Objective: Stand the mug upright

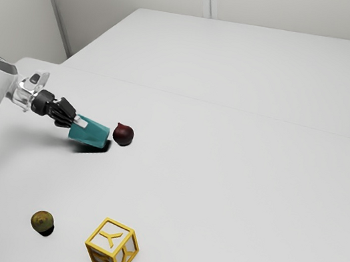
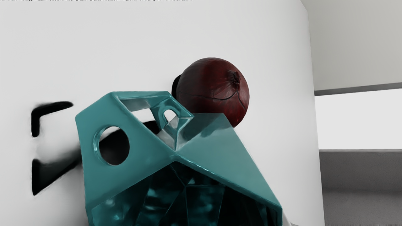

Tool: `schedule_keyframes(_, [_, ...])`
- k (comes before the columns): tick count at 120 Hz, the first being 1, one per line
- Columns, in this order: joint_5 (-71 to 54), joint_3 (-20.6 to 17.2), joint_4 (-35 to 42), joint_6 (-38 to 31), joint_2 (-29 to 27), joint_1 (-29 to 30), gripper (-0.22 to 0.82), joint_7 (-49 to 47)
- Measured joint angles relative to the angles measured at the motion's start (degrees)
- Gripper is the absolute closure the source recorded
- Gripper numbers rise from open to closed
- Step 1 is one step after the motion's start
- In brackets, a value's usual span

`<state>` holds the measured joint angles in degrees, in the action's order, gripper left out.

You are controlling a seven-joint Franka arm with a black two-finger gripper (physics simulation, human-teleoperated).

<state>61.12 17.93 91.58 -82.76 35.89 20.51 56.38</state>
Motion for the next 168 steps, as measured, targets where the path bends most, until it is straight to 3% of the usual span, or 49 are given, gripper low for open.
schedule_keyframes(12, [-0.2,0.1,-0.3,-0.1,-2.6,-0.6,0.78,-0.1])
schedule_keyframes(32, [-5.9,0.1,-1.7,-0.8,-12.4,-2.8,0.78,-1.5])
schedule_keyframes(51, [-21.7,-0.3,-2.3,-8.1,-18.8,-13.5,0.79,-3.0])
schedule_keyframes(56, [-27.9,-3.2,-0.5,-10.5,-21.4,-13.9,0.79,-3.9])
schedule_keyframes(64, [-37.7,-13.2,5.6,-14.4,-27.6,-8.9,0.79,-5.9])
schedule_keyframes(69, [-42.4,-17.1,10.6,-16.8,-31.5,-7.5,0.79,-7.5])
schedule_keyframes(84, [-49.9,-21.1,27.1,-25.0,-42.4,-9.4,0.79,-12.1])
schedule_keyframes(123, [-54.0,-25.0,36.7,-45.0,-41.2,-8.4,0.79,-22.8])
schedule_keyframes(161, [-54.4,-25.1,40.8,-51.9,-38.8,-8.5,0.79,-29.9])
schedule_keyframes(168, [-54.3,-25.3,40.7,-52.4,-38.3,-8.4,0.70,-30.8])
